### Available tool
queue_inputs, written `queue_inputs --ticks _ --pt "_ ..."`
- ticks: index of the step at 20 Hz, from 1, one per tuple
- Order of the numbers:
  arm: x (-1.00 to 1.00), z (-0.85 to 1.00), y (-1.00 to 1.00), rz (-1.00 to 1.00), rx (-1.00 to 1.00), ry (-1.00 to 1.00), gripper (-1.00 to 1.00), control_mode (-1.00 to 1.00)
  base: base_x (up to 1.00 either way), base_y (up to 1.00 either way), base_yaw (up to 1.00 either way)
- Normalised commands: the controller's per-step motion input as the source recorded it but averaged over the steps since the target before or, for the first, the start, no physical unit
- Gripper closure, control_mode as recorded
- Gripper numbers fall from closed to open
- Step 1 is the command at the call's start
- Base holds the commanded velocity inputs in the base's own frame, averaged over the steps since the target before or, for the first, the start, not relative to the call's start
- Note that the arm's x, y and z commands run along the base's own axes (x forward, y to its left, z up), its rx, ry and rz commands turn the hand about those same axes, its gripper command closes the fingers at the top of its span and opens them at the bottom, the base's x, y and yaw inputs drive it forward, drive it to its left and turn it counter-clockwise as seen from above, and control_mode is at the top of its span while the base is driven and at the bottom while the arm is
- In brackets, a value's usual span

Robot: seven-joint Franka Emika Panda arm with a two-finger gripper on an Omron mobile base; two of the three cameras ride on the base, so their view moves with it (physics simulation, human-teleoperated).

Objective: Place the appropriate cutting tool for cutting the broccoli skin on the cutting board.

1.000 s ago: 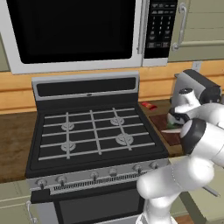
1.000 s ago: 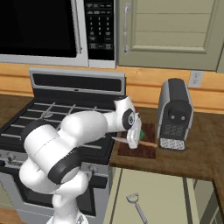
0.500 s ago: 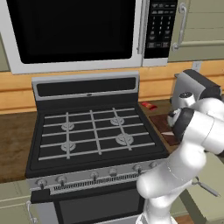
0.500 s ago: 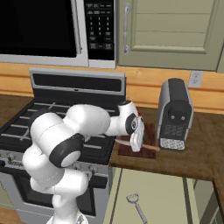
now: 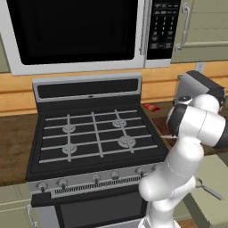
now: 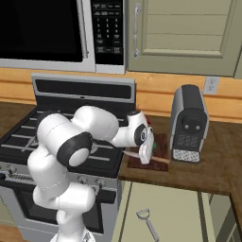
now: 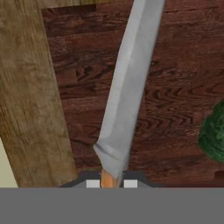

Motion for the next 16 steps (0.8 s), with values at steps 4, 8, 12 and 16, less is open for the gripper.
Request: queue_inputs --ticks 4,8,12,16 --pt "0.07 -0.19 0.07 0.00 0.00 0.00 -1.00 -1.00 0.00 0.00 0.00" --pt "-0.18 0.24 0.05 0.00 0.00 -0.01 -1.00 -1.00 0.00 0.00 0.00" --pt "-0.87 0.96 0.19 0.03 0.00 -0.05 -1.00 -1.00 0.00 0.00 0.00" --pt "-0.90 1.00 0.52 0.08 -0.03 0.00 -1.00 -1.00 0.00 0.00 0.00"
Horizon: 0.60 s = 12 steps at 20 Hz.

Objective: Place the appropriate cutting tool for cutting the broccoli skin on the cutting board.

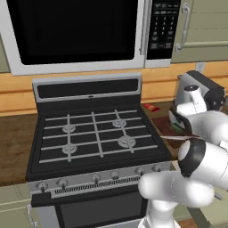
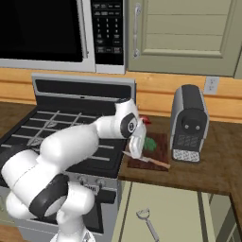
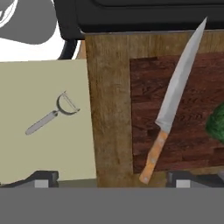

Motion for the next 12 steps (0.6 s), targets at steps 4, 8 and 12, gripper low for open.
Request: queue_inputs --ticks 4,8,12 --pt "-0.88 0.81 0.86 0.08 -0.03 0.00 -1.00 -1.00 0.00 0.00 0.00" --pt "-0.68 0.57 1.00 0.09 -0.07 0.00 -1.00 -1.00 0.00 0.00 0.00" --pt "-0.47 0.29 1.00 0.08 -0.13 0.00 -1.00 -1.00 0.00 0.00 0.00"
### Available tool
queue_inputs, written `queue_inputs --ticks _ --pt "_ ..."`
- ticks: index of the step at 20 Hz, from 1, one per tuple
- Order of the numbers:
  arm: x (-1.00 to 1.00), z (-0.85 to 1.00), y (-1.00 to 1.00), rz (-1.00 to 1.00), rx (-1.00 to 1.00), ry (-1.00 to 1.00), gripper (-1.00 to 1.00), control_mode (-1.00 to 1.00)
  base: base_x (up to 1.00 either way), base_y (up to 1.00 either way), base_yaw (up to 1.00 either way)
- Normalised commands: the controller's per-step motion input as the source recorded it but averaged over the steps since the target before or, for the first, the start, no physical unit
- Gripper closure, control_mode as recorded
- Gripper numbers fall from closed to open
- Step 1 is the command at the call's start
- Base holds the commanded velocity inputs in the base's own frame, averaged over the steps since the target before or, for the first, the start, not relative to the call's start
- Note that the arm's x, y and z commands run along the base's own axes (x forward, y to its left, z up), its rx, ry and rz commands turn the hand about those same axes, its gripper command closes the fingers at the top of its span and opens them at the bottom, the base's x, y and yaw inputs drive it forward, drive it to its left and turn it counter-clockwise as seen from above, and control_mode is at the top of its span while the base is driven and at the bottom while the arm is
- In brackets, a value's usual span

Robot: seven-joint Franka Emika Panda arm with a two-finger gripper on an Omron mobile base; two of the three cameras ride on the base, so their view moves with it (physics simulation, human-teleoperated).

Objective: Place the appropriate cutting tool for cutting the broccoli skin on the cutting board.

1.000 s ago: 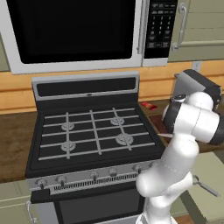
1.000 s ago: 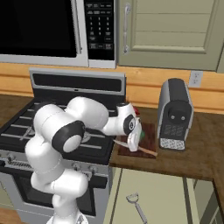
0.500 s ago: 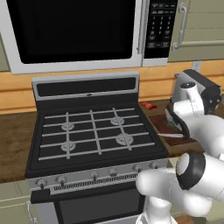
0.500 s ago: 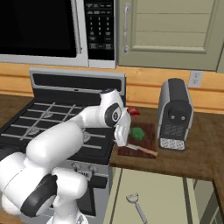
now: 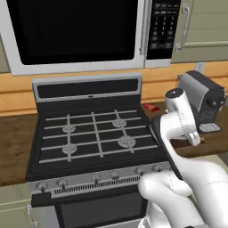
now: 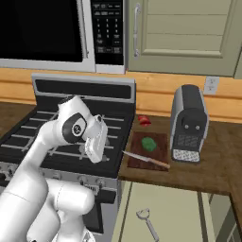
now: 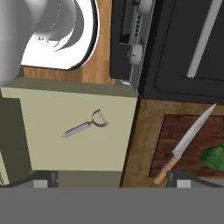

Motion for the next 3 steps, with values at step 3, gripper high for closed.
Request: queue_inputs --ticks 3 --pt "-0.32 0.14 1.00 0.07 -0.12 0.00 -1.00 -1.00 0.00 0.00 0.00"
